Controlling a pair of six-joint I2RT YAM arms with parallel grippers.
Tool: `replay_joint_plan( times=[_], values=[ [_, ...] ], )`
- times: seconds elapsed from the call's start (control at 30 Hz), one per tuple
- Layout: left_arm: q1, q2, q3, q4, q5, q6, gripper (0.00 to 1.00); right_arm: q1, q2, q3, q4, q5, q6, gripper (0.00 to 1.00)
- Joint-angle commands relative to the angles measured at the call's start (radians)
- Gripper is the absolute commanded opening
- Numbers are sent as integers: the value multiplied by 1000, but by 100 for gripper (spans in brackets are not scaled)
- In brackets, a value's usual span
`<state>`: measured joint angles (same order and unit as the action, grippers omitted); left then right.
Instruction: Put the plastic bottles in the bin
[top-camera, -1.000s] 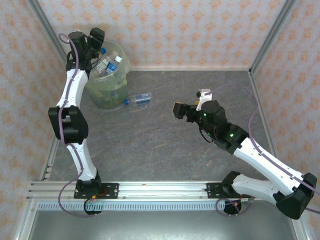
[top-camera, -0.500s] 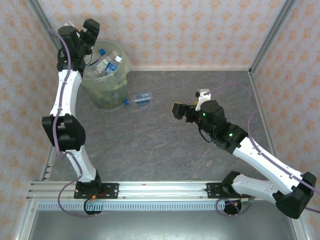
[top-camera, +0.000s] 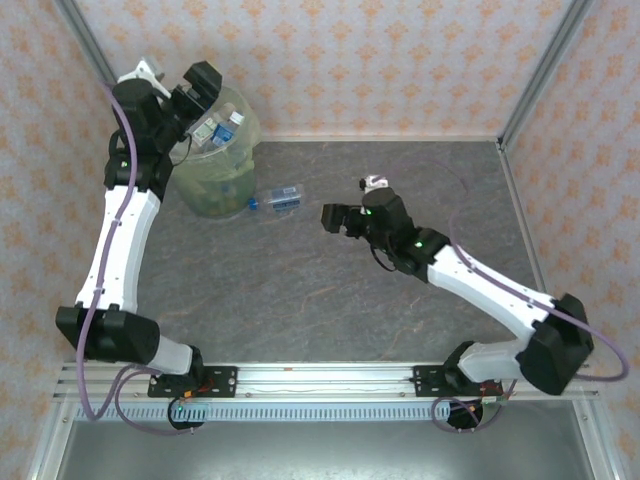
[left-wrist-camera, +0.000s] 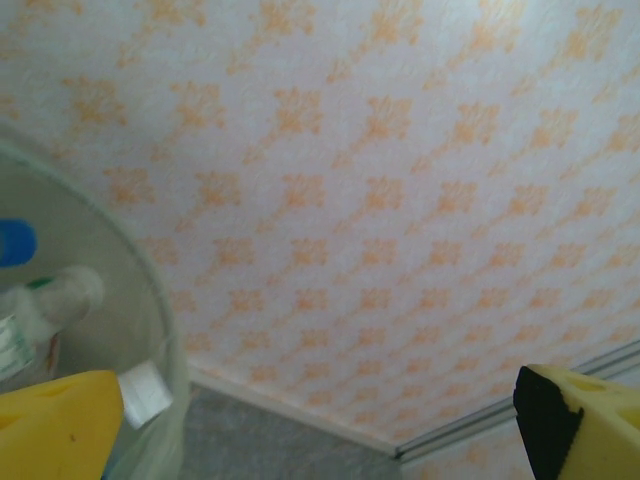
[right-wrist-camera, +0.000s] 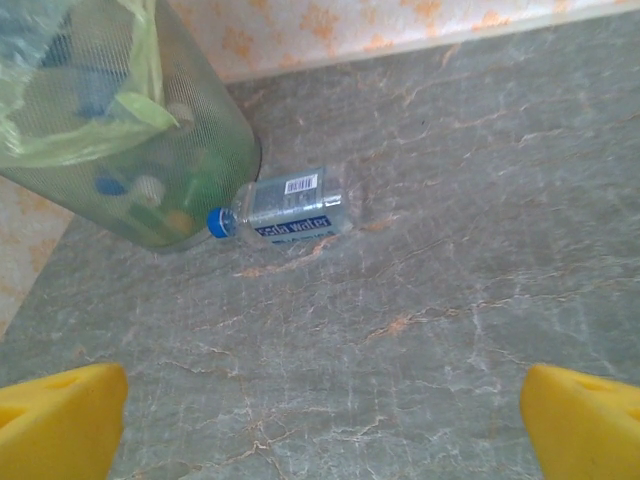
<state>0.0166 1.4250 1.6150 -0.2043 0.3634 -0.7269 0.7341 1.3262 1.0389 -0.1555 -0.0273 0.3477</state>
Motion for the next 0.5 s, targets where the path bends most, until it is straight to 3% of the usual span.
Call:
replay_joint_plan(
  times=[0.0, 0.23, 0.47],
  values=[
    [-1, -90, -70, -60, -55, 80, 99, -8, 82, 69, 70, -61, 23, 100],
    [-1, -225, -117, -208, -133, 175, 99, -54, 333, 209, 136, -144, 63, 98],
    [-2, -308, -122, -281, -196, 191, 99, -95, 656, 512, 17, -78, 159, 99]
  ],
)
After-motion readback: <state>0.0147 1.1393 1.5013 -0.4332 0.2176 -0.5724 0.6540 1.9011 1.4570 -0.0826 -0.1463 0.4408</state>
